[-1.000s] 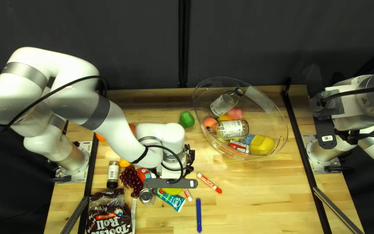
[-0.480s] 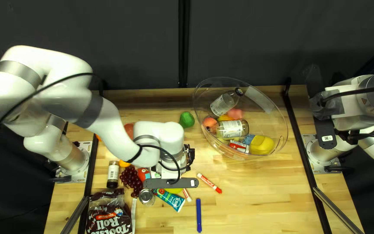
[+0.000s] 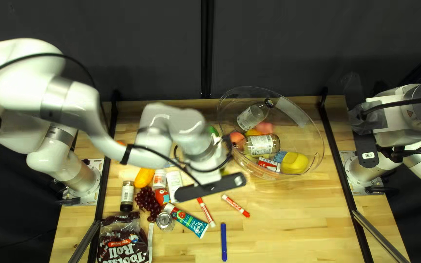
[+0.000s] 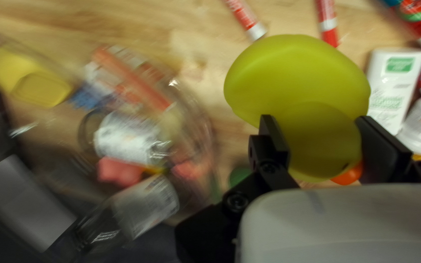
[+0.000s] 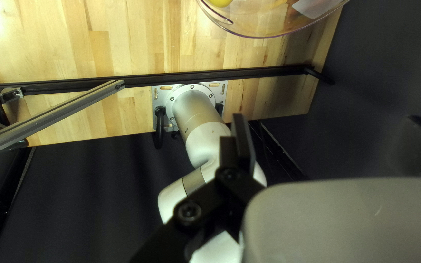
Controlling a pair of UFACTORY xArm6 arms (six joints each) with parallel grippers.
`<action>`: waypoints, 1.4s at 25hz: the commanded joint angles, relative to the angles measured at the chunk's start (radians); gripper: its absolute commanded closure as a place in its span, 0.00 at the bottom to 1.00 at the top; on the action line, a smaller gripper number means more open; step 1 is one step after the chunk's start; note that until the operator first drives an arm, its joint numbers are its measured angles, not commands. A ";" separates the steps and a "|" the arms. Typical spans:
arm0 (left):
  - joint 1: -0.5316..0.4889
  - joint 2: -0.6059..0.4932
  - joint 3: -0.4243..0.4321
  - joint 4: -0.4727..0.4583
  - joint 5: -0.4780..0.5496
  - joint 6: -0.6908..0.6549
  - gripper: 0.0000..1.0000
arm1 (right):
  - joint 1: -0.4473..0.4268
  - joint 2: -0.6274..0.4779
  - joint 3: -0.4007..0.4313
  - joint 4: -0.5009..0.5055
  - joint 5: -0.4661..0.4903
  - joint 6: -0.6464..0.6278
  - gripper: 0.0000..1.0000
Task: Pick up trash and place into trash bin
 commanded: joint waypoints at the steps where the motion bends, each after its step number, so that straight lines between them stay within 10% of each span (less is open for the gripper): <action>1: 0.069 0.148 -0.219 0.100 0.094 0.018 1.00 | 0.000 0.000 0.000 0.000 0.000 0.000 0.00; 4: 0.114 0.258 -0.323 0.112 0.102 0.011 0.72 | 0.000 0.000 0.000 0.000 0.000 0.000 0.00; 6: 0.133 0.289 -0.347 0.112 0.105 0.004 0.88 | 0.000 0.000 0.000 0.000 0.000 0.000 0.00; 8: 0.158 0.295 -0.339 0.110 0.101 -0.004 0.83 | 0.000 0.000 0.000 0.000 0.000 0.000 0.00; 11: 0.174 0.262 -0.303 0.108 0.110 -0.022 0.00 | 0.000 0.000 0.000 0.000 0.000 0.000 0.00; 21: 0.076 0.113 -0.183 0.085 0.223 -0.150 0.00 | 0.000 0.000 0.000 0.000 0.000 0.000 0.00; 30: 0.079 -0.074 0.281 0.003 0.012 -0.205 0.00 | 0.000 0.000 0.000 0.000 0.000 0.000 0.00; 35: 0.124 -0.069 0.352 0.025 -0.089 -0.233 0.00 | 0.000 0.000 0.000 0.000 0.000 0.000 0.00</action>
